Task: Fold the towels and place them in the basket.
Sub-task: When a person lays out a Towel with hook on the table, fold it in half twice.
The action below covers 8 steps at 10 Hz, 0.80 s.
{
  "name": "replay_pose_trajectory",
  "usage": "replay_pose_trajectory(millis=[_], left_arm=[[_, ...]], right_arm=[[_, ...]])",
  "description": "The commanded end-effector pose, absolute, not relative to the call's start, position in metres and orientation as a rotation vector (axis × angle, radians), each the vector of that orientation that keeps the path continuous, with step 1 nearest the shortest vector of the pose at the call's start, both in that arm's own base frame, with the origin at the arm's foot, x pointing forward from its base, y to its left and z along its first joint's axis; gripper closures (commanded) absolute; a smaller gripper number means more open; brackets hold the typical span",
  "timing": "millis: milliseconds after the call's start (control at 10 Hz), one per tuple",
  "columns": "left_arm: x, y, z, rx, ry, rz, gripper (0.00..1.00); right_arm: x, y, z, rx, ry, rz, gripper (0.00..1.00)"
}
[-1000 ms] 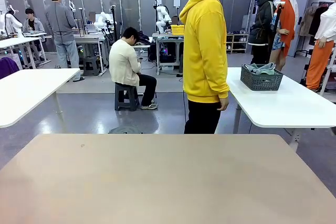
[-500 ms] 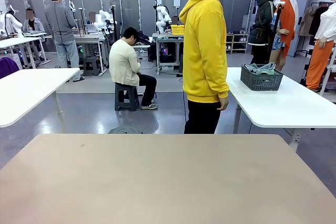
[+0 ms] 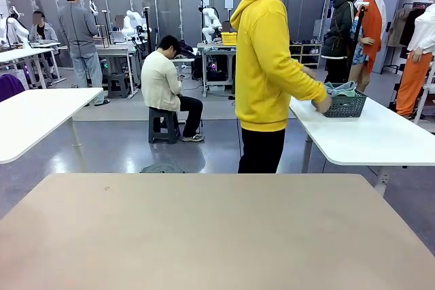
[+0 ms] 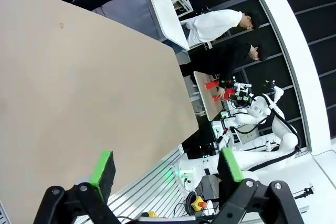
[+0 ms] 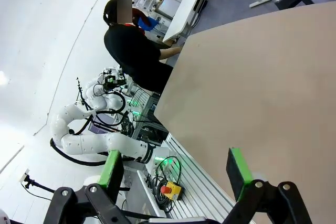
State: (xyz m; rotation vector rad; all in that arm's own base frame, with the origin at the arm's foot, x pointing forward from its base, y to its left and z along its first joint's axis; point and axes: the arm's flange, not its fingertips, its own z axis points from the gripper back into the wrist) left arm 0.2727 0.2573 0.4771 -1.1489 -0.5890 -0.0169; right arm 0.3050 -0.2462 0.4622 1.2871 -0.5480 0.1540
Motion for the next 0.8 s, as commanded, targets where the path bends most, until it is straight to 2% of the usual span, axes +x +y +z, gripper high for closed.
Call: replay_pose_trajectory(millis=[0, 700], left_arm=[[0.2701, 0.2566, 0.4767, -1.158, -0.6, -0.042, 0.0], [0.2701, 0.2566, 0.4767, -1.158, -0.6, -0.042, 0.0]], right_arm=[[0.3055, -0.2474, 0.4625, 1.3, -0.565, 0.167, 0.0], [0.3055, -0.2474, 0.4625, 1.3, -0.565, 0.167, 0.0]])
